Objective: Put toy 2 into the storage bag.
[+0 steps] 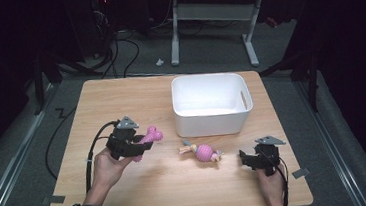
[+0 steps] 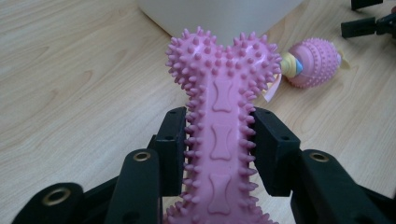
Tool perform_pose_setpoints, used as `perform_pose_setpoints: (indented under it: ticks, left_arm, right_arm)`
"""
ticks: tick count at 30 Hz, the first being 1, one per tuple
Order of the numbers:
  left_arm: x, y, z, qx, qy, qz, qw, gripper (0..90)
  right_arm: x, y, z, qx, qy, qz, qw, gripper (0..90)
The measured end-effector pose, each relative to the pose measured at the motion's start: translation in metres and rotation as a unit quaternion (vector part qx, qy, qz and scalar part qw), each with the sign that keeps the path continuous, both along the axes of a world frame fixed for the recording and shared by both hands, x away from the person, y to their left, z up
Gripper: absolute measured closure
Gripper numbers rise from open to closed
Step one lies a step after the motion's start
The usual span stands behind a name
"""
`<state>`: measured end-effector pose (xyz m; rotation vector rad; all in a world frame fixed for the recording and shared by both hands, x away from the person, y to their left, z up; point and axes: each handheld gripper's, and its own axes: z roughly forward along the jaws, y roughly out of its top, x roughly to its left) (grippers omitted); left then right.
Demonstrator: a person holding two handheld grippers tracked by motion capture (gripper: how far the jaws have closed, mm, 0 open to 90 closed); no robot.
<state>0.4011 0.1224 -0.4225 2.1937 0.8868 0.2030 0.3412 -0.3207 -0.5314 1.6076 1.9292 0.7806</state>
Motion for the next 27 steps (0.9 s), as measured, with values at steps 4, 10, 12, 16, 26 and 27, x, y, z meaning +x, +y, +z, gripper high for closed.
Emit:
perform_pose_setpoints:
  ticks: [4, 10, 12, 16, 26, 27]
  left_arm:
    - [0.005, 0.002, 0.003, -0.021, 0.010, 0.008, 0.9997, 58.4]
    - [0.010, -0.001, 0.011, -0.015, 0.004, 0.010, 0.9998, 58.4]
    - [0.012, -0.003, 0.014, -0.015, 0.005, 0.007, 0.9999, 58.4]
    - [0.015, -0.007, 0.020, -0.016, 0.002, 0.003, 0.9999, 58.4]
    - [0.014, -0.014, 0.033, -0.022, -0.007, -0.004, 0.9997, 58.4]
    - [0.014, -0.015, 0.034, -0.023, -0.009, -0.002, 0.9997, 58.4]
  right_arm:
    - [0.000, 0.000, 0.000, 0.000, 0.000, 0.000, 1.0000, 15.0]
    - [0.000, 0.000, 0.000, 0.000, 0.000, 0.000, 1.0000, 15.0]
    - [0.000, 0.000, 0.000, 0.000, 0.000, 0.000, 1.0000, 15.0]
    - [0.000, 0.000, 0.000, 0.000, 0.000, 0.000, 1.0000, 15.0]
    - [0.000, 0.000, 0.000, 0.001, 0.000, 0.000, 1.0000, 15.0]
    - [0.000, 0.000, 0.000, 0.001, 0.000, 0.000, 1.0000, 15.0]
